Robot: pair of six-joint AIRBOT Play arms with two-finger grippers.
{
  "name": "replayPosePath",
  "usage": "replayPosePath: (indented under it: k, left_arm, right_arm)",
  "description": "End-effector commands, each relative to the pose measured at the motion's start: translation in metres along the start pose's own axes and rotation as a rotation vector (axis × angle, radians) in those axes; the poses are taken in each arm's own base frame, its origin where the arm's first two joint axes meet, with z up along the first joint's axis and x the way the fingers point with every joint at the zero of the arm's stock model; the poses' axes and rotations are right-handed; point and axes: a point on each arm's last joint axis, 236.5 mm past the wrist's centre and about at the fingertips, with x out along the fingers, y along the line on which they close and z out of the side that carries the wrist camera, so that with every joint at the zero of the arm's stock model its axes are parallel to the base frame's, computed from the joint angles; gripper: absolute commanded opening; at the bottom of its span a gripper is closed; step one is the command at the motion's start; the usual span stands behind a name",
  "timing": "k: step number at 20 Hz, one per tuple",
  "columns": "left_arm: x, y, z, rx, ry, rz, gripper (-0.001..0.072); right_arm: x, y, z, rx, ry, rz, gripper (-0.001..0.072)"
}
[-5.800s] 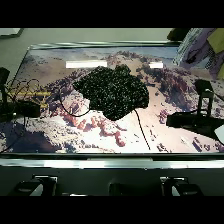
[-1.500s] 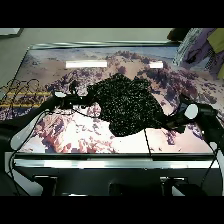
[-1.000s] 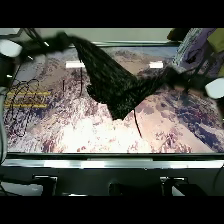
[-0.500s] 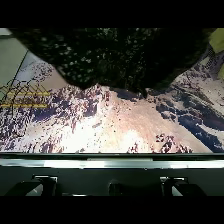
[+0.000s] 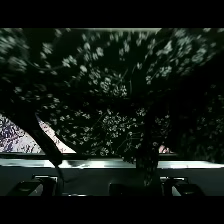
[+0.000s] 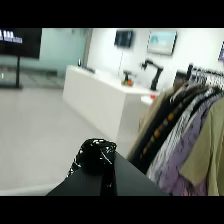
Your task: Fold the clothes and pants, and hang the long-sleeved shirts on hangers.
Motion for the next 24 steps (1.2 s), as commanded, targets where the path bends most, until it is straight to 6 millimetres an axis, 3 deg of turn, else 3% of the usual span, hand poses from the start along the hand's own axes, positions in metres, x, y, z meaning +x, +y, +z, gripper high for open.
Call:
replayPosePath:
  k: [1,3,6,9,12,13,15,18,20,21,22,23,24]
  left_arm:
    - [0.041,0.04,-0.072,-0.092,0.198,0.05,0.0024]
    - [0.077,0.077,-0.13,-0.16,0.321,0.091,0.0024]
    - [0.131,0.131,-0.222,-0.26,0.474,0.151,0.0024]
    - [0.171,0.156,-0.329,-0.357,0.661,0.173,0.0024]
    - [0.19,0.164,-0.432,-0.484,0.835,0.209,0.0024]
    - [0.192,0.164,-0.46,-0.521,0.88,0.222,0.0025]
    - [0.193,0.161,-0.504,-0.57,0.952,0.229,0.0025]
    - [0.195,0.154,-0.535,-0.63,0.999,0.22,0.0025]
    - [0.197,0.149,-0.533,-0.665,0.991,0.207,0.0051]
    - [0.197,0.149,-0.528,-0.687,0.986,0.204,0.0211]
    - [0.195,0.148,-0.52,-0.716,0.989,0.196,0.0528]
    - [0.19,0.15,-0.512,-0.729,1.001,0.19,0.072]
    - [0.18,0.154,-0.501,-0.73,1.018,0.19,0.072]
  right_arm:
    - [0.058,-0.035,-0.049,0.088,0.204,-0.091,0.0029]
    - [0.109,-0.067,-0.093,0.109,0.357,-0.163,0.003]
    - [0.181,-0.12,-0.175,0.135,0.594,-0.249,0.003]
    - [0.236,-0.178,-0.266,0.139,0.808,-0.328,0.003]
    - [0.263,-0.225,-0.348,0.137,0.978,-0.378,0.003]
    - [0.268,-0.236,-0.369,0.14,1.021,-0.391,0.0029]
    - [0.271,-0.249,-0.394,0.15,1.069,-0.409,0.0029]
    - [0.27,-0.254,-0.396,0.1,1.085,-0.398,0.003]
    - [0.265,-0.252,-0.392,0.077,1.095,-0.39,0.003]
    - [0.262,-0.251,-0.391,0.075,1.101,-0.392,0.003]
    - [0.26,-0.249,-0.389,0.072,1.105,-0.39,0.003]
    - [0.258,-0.248,-0.387,0.067,1.108,-0.387,0.003]
    - [0.257,-0.247,-0.386,0.067,1.111,-0.387,0.003]
